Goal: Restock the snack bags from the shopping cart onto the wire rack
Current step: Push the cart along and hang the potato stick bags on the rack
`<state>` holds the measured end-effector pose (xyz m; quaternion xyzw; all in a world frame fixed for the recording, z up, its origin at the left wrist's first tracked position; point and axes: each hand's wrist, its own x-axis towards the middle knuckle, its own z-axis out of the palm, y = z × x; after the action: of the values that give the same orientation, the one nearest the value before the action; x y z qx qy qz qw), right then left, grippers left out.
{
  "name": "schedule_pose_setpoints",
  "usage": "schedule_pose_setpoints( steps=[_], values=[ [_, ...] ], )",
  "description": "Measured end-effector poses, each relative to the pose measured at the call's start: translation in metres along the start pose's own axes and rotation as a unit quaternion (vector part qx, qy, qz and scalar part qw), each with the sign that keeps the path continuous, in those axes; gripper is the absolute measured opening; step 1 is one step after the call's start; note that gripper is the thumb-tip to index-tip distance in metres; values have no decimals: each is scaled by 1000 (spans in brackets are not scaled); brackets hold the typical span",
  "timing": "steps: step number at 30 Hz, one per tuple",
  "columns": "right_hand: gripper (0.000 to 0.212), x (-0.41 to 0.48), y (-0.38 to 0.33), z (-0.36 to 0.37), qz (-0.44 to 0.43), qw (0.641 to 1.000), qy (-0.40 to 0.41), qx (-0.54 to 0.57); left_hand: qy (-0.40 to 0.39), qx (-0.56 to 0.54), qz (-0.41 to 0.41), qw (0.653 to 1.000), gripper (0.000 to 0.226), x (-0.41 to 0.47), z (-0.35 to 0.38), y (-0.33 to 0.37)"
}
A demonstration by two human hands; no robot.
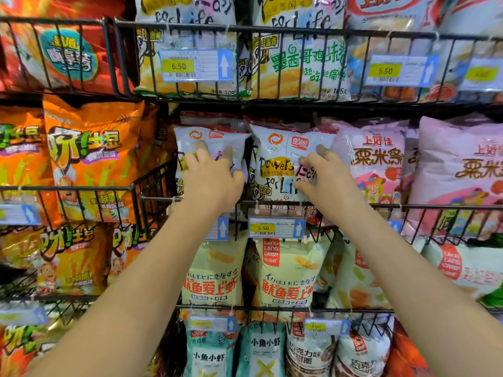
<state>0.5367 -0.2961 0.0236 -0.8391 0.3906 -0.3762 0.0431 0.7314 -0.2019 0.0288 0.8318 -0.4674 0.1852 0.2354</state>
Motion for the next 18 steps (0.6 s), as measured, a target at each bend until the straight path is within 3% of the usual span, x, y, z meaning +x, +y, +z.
schedule_pose_setpoints(
  steps=[9,18],
  values=[
    [61,6,5,-5,-15,998,-39,39,40,-100,51,993,51,-2,2,-11],
    [53,-12,6,-8,-38,999,14,34,32,-76,115,990,52,-28,-14,-8]
  ],
)
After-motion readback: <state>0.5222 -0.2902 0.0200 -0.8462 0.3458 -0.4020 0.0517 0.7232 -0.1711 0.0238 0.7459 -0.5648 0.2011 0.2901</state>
